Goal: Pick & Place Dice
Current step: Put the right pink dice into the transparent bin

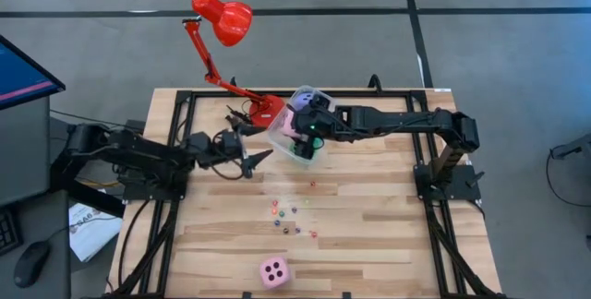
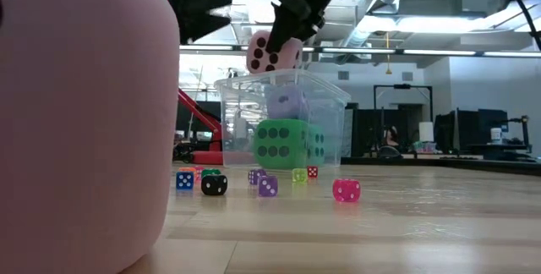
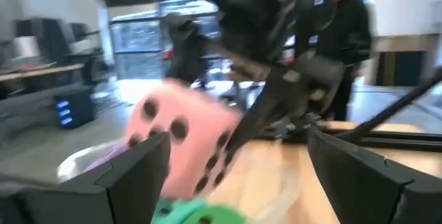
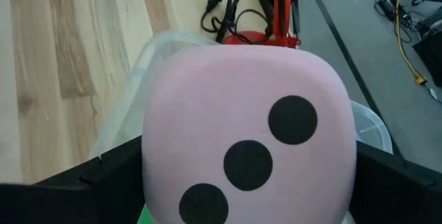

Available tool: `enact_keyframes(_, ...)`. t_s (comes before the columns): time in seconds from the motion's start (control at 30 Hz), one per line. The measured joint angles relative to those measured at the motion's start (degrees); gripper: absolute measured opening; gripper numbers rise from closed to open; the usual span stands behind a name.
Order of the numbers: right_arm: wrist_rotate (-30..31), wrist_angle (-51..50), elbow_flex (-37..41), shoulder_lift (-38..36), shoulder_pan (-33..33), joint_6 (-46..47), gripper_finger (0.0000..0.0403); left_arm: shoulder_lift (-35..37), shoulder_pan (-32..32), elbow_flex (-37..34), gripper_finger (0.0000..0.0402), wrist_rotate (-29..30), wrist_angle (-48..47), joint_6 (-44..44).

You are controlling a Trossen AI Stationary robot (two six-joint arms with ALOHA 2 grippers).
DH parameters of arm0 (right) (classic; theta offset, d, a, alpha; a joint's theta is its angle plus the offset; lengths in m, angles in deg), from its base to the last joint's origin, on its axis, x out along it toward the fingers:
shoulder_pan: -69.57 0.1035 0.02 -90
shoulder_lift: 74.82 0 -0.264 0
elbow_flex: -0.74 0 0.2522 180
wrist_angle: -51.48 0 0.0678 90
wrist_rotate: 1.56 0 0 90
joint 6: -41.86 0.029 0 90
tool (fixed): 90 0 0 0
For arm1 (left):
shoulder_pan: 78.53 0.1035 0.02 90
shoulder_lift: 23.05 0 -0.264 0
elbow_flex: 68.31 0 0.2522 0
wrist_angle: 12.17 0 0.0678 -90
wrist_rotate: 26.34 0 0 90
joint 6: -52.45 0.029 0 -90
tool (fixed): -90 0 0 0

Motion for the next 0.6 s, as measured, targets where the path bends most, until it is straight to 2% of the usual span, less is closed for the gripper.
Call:
enact_keyframes(0.1,0.0,-0.2,0.0,0.1,-0.4,0.5,0.0383,0.0,2.1,2.9,0.0333,-7.7,-2.6,0.0)
enact_keyframes(0.17,0.0,-0.2,0.0,0.1,-0.6,0.9,0.0383,0.0,3.1,4.8,0.0333,-9.4,-5.6,0.0)
enact_keyframes(0.37,-0.1,-0.2,0.0,0.1,-1.4,1.5,0.0383,-1.5,3.7,8.6,0.0333,-9.9,-9.6,0.1)
enact_keyframes(0.6,-1.6,-0.5,0.0,0.1,-1.6,1.5,0.0383,-9.4,4.2,13.4,0.0333,-9.8,-9.5,0.5)
